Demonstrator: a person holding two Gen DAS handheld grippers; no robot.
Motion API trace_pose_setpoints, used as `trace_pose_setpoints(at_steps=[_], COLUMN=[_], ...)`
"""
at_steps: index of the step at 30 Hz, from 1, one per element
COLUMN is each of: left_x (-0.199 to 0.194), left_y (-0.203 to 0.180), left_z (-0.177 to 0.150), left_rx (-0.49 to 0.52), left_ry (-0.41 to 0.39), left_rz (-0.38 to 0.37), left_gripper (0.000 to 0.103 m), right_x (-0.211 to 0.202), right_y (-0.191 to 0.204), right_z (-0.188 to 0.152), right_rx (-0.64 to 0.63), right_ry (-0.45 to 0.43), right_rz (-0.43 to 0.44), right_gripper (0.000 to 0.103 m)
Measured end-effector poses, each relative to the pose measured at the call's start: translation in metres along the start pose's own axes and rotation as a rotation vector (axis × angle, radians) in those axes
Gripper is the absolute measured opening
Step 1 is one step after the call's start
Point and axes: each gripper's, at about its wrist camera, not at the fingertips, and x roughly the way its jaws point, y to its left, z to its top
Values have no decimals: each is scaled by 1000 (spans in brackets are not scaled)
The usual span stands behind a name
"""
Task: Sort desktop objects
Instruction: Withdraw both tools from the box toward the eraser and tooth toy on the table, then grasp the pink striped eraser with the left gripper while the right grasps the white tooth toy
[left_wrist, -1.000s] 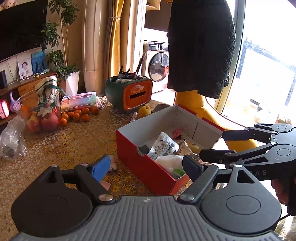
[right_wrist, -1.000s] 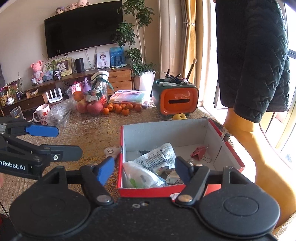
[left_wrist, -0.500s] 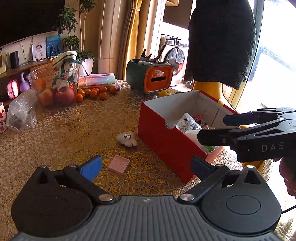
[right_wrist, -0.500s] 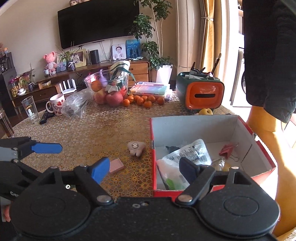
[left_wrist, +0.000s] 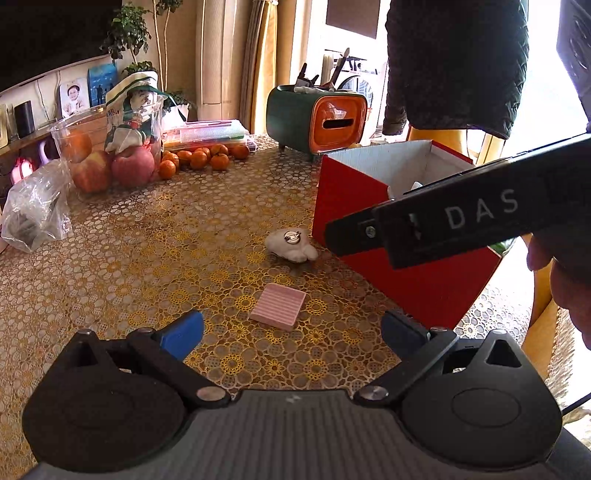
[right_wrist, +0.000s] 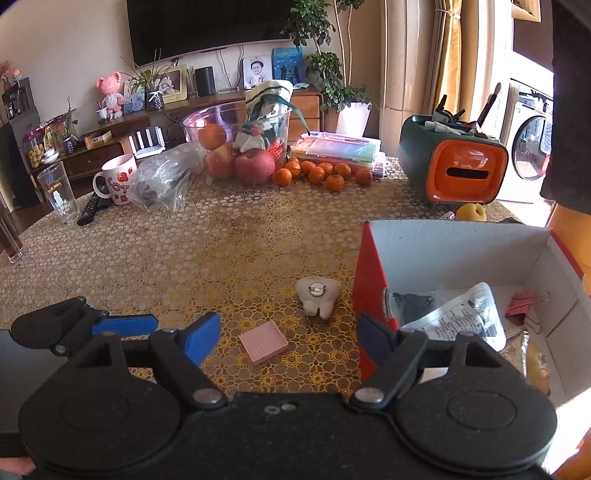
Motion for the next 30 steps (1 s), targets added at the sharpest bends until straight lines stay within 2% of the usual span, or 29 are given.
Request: trace_pose_setpoints(at_steps=[9,11,16,22,26,30], left_x=[36,42,52,63,70,75], left_y=[17,18,24,24,25,27], left_z=[-8,-8,-5,-8,-11,-11], left_rx=[-12,-5,-15,25,48,48], left_ry=[32,32,29,30,25,30], left_rz=[-24,-23,-26,-20,-13,-18], left_gripper=[103,103,102,102,101,96], right_x=[60,68,89,110,125,139], right_y=[4,8,12,12,7,6], right_z=[14,17,20,19,21,23], right_rx=[45,15,54,128,155,156], right_ry=[62,57,84,100,124,163], right_rz=[-40,-54,-64,-157,-177,-195], right_gripper=[76,75,74,73,66,63])
